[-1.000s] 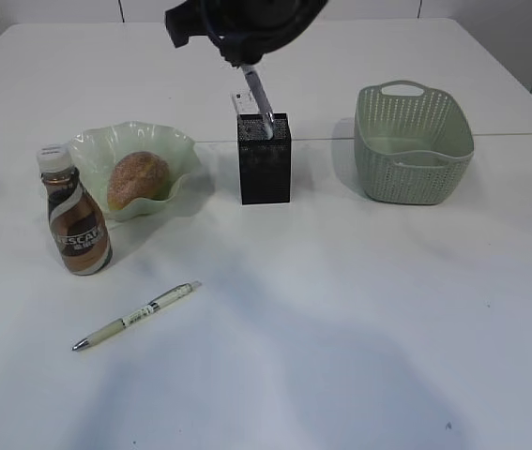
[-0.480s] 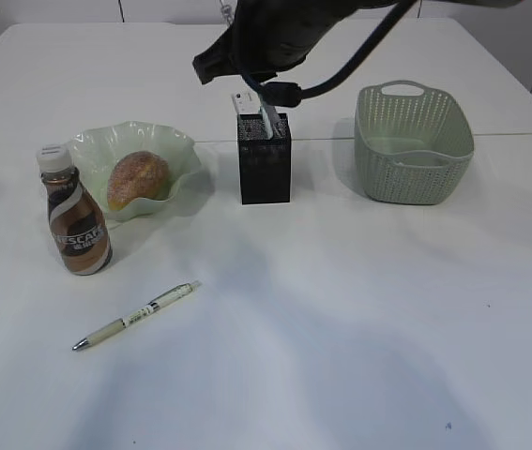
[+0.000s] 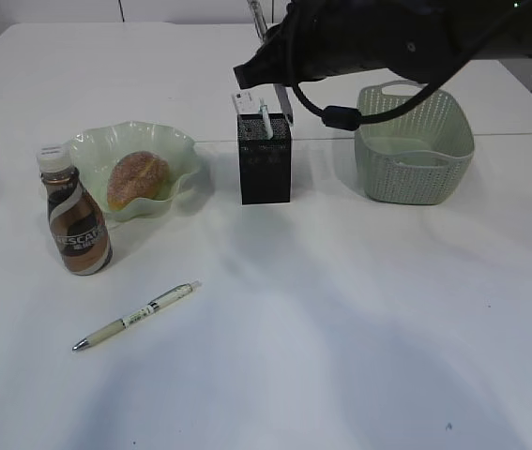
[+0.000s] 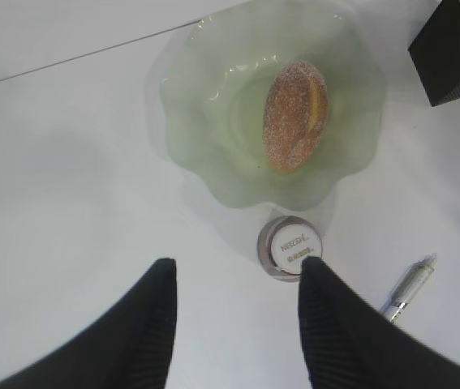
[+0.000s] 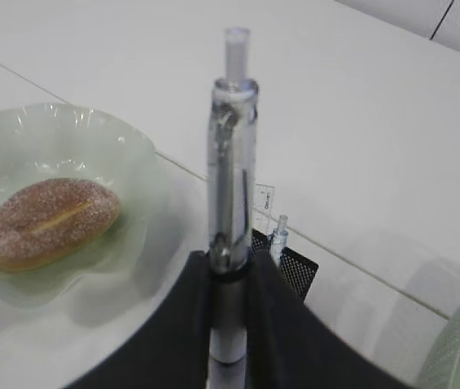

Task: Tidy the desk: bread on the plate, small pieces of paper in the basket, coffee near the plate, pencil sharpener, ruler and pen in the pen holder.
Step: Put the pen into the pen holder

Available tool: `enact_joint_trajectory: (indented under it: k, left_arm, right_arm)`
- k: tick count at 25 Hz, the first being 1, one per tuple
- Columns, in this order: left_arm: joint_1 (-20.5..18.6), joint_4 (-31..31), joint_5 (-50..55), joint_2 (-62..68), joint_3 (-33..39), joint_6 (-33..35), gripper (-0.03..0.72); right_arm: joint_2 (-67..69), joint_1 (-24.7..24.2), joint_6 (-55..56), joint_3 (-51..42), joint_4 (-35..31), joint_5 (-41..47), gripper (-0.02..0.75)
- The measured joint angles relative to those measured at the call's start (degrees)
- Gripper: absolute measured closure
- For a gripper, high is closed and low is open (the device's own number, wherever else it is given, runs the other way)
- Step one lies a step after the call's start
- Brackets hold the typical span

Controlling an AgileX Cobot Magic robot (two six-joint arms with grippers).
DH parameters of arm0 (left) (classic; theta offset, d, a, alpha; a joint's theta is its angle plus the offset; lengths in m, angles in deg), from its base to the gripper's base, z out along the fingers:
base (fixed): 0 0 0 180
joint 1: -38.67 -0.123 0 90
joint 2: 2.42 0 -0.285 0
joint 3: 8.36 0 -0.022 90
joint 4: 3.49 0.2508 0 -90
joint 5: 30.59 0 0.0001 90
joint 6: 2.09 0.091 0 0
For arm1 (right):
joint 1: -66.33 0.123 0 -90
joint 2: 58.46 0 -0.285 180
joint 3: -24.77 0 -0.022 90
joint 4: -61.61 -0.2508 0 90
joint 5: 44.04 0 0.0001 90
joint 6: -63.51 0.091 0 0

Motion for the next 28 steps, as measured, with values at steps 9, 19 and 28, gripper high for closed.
enact_joint_trajectory:
  k: [9,19,28]
  left_arm:
    - [0.00,0.00,0.00,0.00,0.00,0.00,0.347]
    - [0.00,0.00,0.00,0.00,0.00,0.00,0.347]
    - [0.00,0.00,0.00,0.00,0.00,0.00,0.347]
  right_arm:
    - [2.99,-4.68,0.31,-4.45,0.78,-22.87,0.646]
    - [9.28,-6.24,0.31,-4.45,0.14,-34.45,0.646]
    - [14.68,-7.82,0.50,1.18,-2.26,-37.42,0.646]
